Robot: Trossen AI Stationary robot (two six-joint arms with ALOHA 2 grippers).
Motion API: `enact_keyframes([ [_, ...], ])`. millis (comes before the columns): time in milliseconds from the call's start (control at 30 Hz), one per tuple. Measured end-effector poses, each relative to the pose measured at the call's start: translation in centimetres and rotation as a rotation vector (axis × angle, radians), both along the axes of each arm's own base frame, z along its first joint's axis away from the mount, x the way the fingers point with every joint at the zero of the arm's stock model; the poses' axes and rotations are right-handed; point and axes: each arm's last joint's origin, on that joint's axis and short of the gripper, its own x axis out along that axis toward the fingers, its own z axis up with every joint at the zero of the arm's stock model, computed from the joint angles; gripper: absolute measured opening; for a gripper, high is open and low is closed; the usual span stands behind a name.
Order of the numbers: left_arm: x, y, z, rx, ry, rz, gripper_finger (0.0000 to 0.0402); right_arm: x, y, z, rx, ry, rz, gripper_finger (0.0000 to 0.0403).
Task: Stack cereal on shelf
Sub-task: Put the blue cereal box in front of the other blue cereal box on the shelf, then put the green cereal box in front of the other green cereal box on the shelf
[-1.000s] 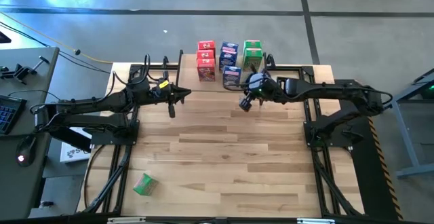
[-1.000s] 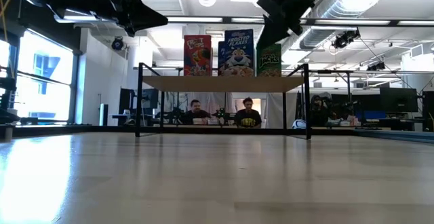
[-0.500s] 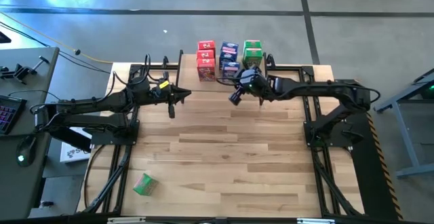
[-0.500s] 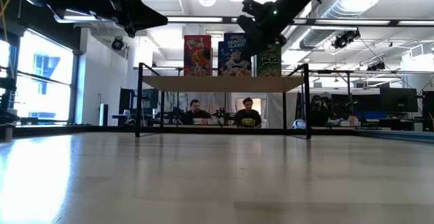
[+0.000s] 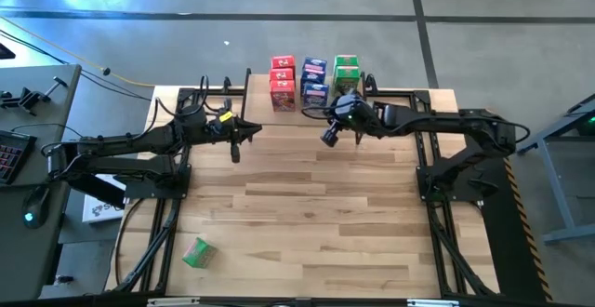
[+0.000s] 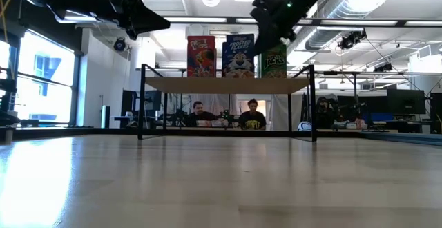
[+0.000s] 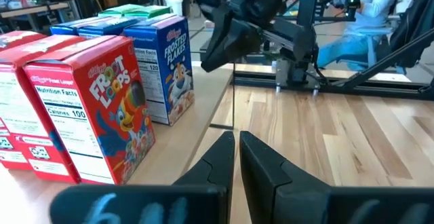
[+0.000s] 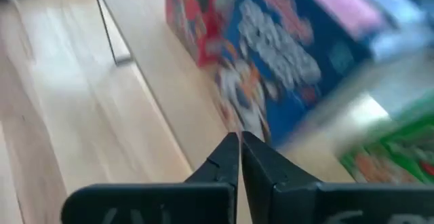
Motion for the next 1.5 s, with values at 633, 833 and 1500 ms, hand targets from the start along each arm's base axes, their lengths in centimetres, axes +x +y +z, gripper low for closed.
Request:
enact_keyframes([
  [633,0.0,0.0,-0.2,-0.005,0.016,0.000,0.0016,1.0,-1.6,-1.7,0.002,0.013,-0.071,0.0002],
  [833,0.0,0.1,-0.2,-0.045,0.005,0.033,0.0016,1.2,-1.6,-1.5,-0.025,-0.001,-0.056,0.0002],
  [1500,0.3,-2.6,1.3,-0.167,0.206,0.003,0.0007,-2.3,10.2,-2.5,-0.092,-0.307,0.372,0.0000],
])
